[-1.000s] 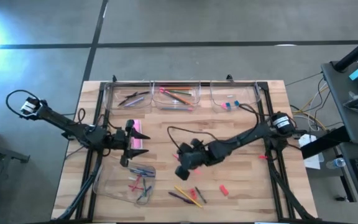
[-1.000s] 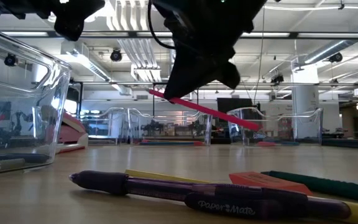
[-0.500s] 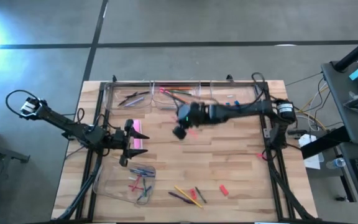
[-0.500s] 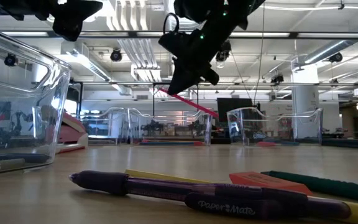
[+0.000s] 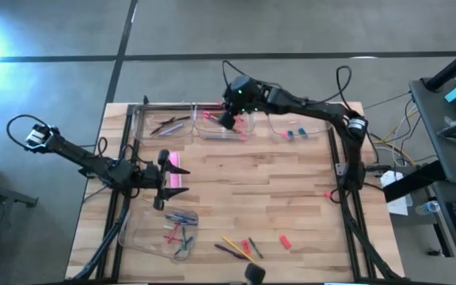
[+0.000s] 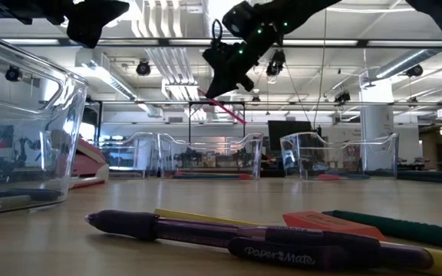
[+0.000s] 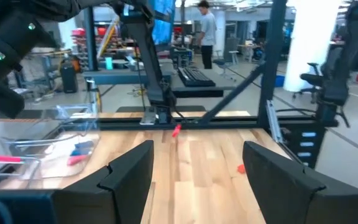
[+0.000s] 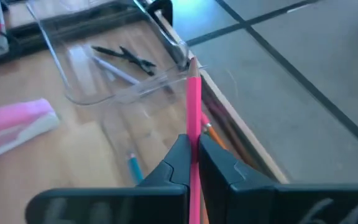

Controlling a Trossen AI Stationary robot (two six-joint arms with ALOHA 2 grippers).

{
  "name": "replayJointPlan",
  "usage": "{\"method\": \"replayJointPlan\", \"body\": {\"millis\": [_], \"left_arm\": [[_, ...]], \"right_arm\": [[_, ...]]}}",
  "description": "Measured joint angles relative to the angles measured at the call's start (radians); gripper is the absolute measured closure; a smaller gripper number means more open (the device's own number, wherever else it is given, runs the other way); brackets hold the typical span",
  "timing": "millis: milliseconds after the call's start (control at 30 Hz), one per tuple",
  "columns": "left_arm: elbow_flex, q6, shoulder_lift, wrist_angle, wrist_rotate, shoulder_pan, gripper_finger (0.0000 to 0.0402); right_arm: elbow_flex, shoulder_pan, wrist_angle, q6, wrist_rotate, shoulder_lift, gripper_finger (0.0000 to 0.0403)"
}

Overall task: Sort crayons/erasers/pens/pencils in bins
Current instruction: Put the pink pencil into the top middle transparent bin, then put the orange eraser into the top right transparent bin

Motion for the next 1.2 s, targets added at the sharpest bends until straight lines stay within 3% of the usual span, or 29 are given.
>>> {"method": "replayJointPlan", "body": {"millis": [133, 333, 800, 900, 1200], "left_arm": [[0.024, 0.006, -0.001, 0.006, -0.005, 0.008, 0.0169], [0.027, 0.018, 0.01, 0.0, -0.005, 0.008, 0.0169], [0.038, 0.015, 0.039, 0.009, -0.006, 0.008, 0.0169], [0.038, -0.015, 0.038, 0.029, -0.006, 0.008, 0.0169], [0.038, -0.038, 0.036, 0.107, -0.005, 0.008, 0.0169]], "right_arm": [[0.045, -0.029, -0.057, -0.093, 0.0, 0.055, 0.0394], [0.067, -0.055, -0.002, -0.136, 0.057, 0.078, 0.0371], [0.069, -0.03, -0.074, -0.049, 0.049, 0.028, 0.0218], [0.07, 0.014, -0.175, -0.014, 0.005, -0.002, 0.0213], [0.068, 0.202, -0.466, 0.103, 0.007, -0.042, 0.023]]}}
